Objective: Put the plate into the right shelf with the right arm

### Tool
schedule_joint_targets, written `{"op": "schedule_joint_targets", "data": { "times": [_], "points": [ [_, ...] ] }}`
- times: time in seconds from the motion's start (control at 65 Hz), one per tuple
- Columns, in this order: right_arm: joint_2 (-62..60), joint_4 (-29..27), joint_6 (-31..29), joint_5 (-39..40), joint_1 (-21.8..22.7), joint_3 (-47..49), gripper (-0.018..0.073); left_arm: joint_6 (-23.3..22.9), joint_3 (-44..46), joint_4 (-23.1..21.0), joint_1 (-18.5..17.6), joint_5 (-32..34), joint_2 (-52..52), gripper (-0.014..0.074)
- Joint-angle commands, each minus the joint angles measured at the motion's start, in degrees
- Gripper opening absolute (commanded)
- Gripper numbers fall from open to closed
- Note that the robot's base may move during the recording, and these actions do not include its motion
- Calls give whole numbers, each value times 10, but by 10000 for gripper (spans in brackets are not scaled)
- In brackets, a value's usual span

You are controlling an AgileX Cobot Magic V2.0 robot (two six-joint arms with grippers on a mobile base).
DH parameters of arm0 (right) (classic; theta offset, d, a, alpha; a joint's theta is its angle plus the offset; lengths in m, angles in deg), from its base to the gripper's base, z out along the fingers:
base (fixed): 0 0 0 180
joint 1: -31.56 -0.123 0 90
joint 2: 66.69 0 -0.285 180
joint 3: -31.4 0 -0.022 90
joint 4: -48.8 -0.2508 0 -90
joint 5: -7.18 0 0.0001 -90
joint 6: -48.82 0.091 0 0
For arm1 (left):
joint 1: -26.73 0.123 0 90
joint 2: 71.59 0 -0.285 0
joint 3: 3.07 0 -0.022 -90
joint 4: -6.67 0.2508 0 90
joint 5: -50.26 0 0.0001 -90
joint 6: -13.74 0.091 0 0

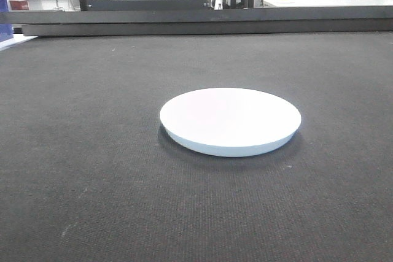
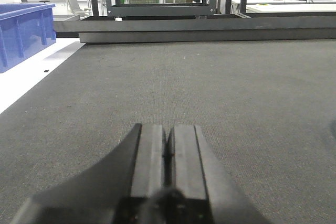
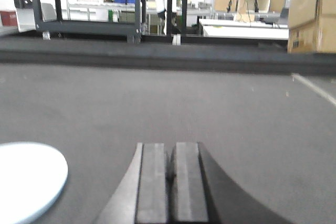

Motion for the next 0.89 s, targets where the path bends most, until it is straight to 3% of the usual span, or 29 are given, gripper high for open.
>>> {"op": "schedule_joint_targets", "data": {
  "times": [0.0,0.2,0.262,0.431,0.6,0.708,0.877],
  "points": [
    [53,-5,0,6,2,73,146,-1,-5,-1,1,48,6,-47],
    [225,-29,0,-7,2,181,557,-1,-5,-1,1,48,6,-47],
    [290,-36,0,-25,2,218,634,-1,-5,-1,1,48,6,-47],
    [450,-36,0,-143,-31,350,599,-1,-5,-1,1,48,6,-47],
    [628,-27,0,-246,-121,505,572,-1,-5,-1,1,48,6,-47],
    [724,-18,1,-283,-170,570,569,-1,-5,-1,1,48,6,-47],
    [848,-4,26,-309,-210,624,569,-1,-5,-1,1,48,6,-47]
  ]
}}
